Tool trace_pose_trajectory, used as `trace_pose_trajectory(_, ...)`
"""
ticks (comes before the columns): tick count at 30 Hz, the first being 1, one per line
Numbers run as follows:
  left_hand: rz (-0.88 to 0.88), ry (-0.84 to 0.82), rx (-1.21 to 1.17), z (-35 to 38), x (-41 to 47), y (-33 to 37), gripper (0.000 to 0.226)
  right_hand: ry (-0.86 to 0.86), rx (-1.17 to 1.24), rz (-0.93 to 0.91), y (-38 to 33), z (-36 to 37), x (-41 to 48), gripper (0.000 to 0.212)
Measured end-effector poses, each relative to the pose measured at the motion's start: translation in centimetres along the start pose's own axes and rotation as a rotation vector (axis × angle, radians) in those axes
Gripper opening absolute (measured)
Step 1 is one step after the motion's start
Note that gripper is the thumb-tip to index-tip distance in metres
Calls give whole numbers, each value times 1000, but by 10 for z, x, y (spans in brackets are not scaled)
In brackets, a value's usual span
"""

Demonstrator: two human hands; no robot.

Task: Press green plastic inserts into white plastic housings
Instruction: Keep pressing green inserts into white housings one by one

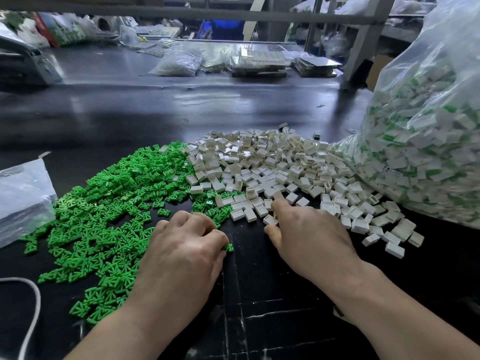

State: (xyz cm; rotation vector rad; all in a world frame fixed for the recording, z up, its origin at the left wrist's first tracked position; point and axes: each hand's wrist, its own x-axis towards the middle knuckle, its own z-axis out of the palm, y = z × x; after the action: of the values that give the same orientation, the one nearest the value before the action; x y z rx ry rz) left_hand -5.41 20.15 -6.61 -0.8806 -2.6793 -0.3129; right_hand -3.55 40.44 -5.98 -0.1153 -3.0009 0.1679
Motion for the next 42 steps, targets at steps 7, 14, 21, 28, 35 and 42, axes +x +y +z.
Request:
trace_pose_trajectory(7, 31, -64, -36, -2, -3, 2, 22, -39, 110, 13, 7, -3, -2, 36)
trace_pose_trajectory(14, 39, -35, -151, -10, -3, 6, 17, -17, 116, -97, 4, 0, -2, 20)
trace_pose_trajectory(21, -178, 63, -488, -17, -5, 15, 17, -14, 387, -73, 6, -4, -7, 7)
trace_pose_trajectory(28, -383, 60, -966, -14, -5, 13, 25, -426, 1354, 93, -10, -19, -18, 11)
trace_pose_trajectory(35, -407, 84, -1225, -17, -3, 18, 20, -541, 1613, 141, -16, -22, -20, 13)
trace_pose_trajectory(42, -387, 132, -1299, -17, -4, 19, 20, -536, 1705, 125, -14, -23, -20, 18)
